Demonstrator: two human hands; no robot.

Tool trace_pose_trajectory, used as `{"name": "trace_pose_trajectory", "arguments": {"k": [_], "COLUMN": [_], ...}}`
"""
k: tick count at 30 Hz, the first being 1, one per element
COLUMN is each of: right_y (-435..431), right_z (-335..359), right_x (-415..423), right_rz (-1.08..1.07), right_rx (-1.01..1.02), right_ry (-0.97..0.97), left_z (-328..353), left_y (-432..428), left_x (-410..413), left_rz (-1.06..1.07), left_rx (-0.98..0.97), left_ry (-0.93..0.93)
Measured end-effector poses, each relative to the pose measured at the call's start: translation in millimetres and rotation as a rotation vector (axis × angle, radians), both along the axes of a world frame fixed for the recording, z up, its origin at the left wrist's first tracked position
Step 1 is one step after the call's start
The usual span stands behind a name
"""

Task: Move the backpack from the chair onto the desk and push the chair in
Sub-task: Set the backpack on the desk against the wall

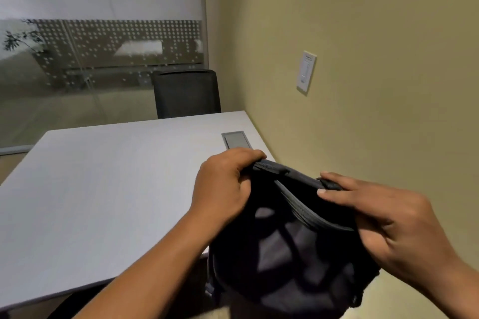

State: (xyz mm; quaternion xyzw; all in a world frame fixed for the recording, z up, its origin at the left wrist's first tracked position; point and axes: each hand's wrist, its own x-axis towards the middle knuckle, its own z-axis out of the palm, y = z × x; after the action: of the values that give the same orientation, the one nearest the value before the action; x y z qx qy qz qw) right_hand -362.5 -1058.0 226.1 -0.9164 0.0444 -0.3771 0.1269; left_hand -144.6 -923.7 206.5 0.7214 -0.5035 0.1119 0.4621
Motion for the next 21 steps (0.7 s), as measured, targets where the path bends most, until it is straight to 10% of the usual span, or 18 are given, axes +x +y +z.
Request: {"name": "trace_pose_trajectory", "arguments": {"k": [21], "right_y": [-187], "right_z": [-10], "right_x": [181], "right_rz": [-0.233], "right_rx": [0.077], "right_ry": [0.071], "left_z": [-8], "left_y": [-229], "left_x": [175], "left_rz": [-0.007], "left_rx": [0.075], "left_ry": [0.068]}}
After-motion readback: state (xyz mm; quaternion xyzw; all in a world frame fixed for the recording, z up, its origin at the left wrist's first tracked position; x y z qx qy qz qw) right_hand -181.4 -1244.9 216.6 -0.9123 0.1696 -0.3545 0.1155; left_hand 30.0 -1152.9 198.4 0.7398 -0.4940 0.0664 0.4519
